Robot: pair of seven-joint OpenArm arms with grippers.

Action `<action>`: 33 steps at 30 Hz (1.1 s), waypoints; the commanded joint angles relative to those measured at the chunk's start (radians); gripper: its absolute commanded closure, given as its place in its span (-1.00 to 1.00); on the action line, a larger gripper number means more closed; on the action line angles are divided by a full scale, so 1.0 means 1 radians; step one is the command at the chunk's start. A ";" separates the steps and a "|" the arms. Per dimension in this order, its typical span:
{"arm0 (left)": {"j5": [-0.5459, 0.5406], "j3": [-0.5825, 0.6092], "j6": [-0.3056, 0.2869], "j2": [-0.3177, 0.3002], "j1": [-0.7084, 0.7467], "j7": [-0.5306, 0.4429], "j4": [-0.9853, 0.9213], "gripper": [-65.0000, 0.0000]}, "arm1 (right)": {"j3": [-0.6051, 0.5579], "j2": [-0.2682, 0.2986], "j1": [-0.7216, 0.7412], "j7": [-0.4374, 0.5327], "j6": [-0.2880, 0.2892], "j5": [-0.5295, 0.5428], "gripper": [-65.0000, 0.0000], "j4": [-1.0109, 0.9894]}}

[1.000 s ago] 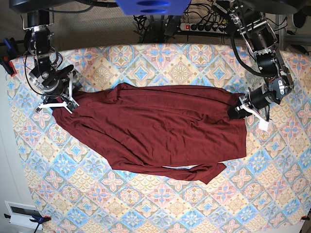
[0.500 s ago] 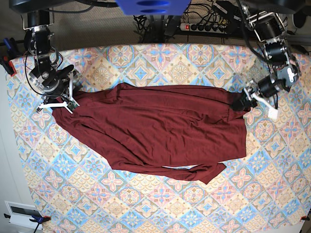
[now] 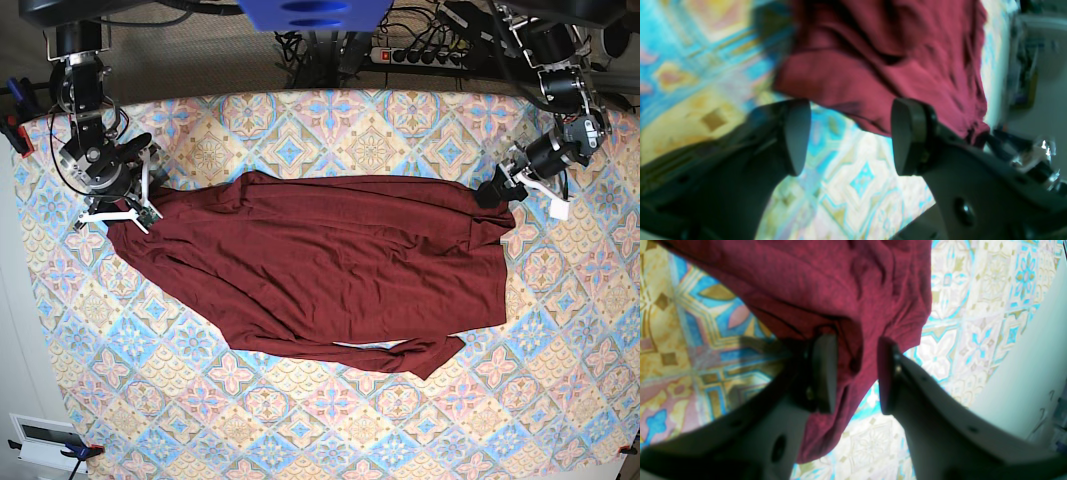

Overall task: Layout the t-shirt on the table in an organized manner, then fold the t-shirt properly
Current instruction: 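Grasp the shirt edge with the left gripper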

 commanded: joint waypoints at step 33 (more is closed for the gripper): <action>0.287 0.003 0.069 0.259 -0.133 0.018 -0.010 1.00 | 0.017 -0.027 0.011 0.000 -0.006 -0.002 0.41 0.107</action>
